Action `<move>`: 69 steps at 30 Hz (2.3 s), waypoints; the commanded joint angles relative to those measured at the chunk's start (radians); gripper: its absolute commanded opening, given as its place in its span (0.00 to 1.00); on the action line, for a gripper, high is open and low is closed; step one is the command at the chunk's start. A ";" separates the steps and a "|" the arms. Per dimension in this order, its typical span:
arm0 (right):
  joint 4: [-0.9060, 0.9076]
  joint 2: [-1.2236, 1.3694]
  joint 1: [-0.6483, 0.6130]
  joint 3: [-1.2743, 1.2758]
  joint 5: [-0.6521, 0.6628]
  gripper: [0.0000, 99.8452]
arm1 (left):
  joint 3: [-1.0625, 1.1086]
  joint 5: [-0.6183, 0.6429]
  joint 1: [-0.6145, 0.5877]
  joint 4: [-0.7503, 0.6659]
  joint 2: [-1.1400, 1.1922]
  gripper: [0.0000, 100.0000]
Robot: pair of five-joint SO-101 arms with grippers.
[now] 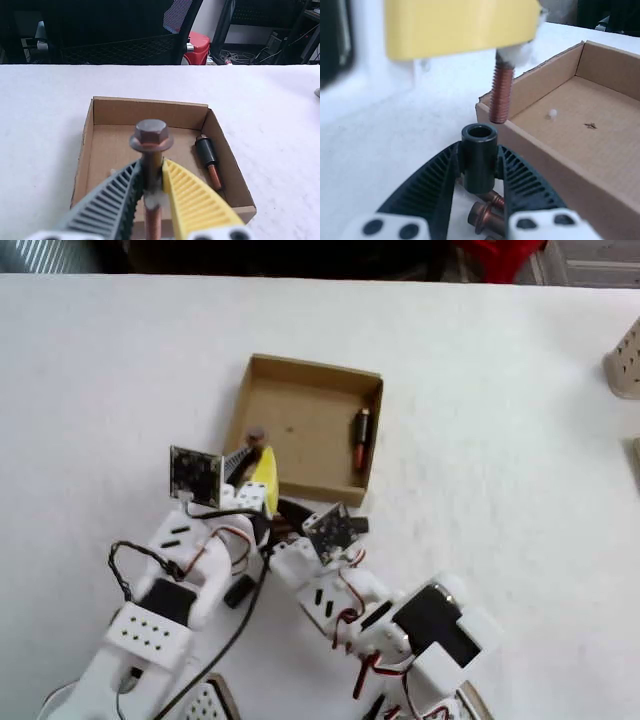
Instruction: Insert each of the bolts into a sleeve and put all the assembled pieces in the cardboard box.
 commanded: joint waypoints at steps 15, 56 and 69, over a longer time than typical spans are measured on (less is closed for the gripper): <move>0.051 0.002 -0.004 -0.044 0.012 0.02 | 0.017 -0.009 0.007 0.180 -0.245 0.02; -0.048 -0.001 0.013 -0.006 0.012 0.02 | -0.002 0.023 -0.019 -0.054 0.110 0.02; -0.007 0.001 0.031 -0.023 0.011 0.02 | 0.000 0.084 -0.024 -0.074 0.035 0.02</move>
